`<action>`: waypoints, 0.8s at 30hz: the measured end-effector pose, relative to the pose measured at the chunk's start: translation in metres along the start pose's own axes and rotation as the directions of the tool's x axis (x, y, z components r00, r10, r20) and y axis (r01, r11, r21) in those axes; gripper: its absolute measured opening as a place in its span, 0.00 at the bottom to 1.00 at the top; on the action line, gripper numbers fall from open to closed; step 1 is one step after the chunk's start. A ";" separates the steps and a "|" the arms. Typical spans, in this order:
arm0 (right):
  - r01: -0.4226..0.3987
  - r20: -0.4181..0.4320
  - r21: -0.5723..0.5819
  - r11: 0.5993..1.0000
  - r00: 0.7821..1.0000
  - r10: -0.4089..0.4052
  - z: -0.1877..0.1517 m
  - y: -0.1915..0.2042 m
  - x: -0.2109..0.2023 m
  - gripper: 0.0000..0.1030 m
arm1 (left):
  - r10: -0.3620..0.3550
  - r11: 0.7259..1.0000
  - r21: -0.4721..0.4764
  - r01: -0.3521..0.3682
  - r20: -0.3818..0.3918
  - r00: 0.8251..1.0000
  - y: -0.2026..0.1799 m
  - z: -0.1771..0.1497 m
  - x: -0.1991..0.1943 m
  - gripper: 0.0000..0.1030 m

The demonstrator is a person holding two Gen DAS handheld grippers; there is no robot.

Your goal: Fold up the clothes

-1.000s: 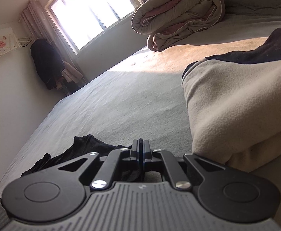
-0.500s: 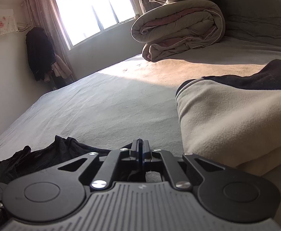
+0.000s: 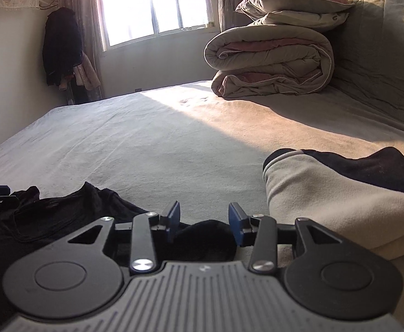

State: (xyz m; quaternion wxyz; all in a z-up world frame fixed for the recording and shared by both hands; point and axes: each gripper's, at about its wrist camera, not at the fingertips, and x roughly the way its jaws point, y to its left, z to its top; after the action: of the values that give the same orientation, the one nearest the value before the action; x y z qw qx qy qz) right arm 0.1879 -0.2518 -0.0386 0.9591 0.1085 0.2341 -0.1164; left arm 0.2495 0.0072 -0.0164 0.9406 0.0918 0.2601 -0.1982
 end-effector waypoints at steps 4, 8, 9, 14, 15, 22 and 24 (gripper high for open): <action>-0.089 -0.045 -0.078 0.993 0.995 0.085 0.024 0.029 0.013 0.44 | 0.095 0.995 -0.033 -0.097 -0.049 0.994 0.064 -0.002 0.018 0.61; -0.195 -0.070 -0.141 0.971 0.980 0.187 0.041 0.059 0.052 0.44 | 0.077 0.992 -0.091 -0.087 -0.108 0.991 0.103 -0.009 0.047 0.61; -0.217 -0.080 -0.147 0.965 0.975 0.207 0.044 0.065 0.063 0.44 | 0.062 0.991 -0.107 -0.075 -0.116 0.991 0.110 -0.010 0.053 0.61; -0.270 -0.115 -0.137 0.953 0.960 0.256 0.043 0.090 0.120 0.44 | 0.012 0.993 -0.116 -0.025 -0.110 0.994 0.111 -0.020 0.072 0.61; -0.272 -0.122 -0.132 0.953 0.959 0.256 0.041 0.093 0.129 0.44 | 0.021 0.994 -0.105 -0.032 -0.104 0.994 0.108 -0.021 0.074 0.61; -0.279 -0.126 -0.083 0.957 0.955 0.268 0.010 0.104 0.155 0.36 | 0.061 0.997 -0.035 -0.064 -0.081 0.995 0.083 -0.022 0.076 0.35; -0.278 -0.119 -0.107 0.954 0.957 0.266 0.010 0.108 0.151 0.31 | 0.062 0.998 -0.020 -0.064 -0.072 0.995 0.075 -0.023 0.077 0.11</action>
State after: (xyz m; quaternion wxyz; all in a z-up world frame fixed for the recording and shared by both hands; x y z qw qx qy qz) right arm 0.3524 -0.1779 -0.0851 0.9574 0.0866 0.2728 0.0372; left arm 0.3311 0.0566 -0.0711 0.9374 0.0966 0.2928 -0.1621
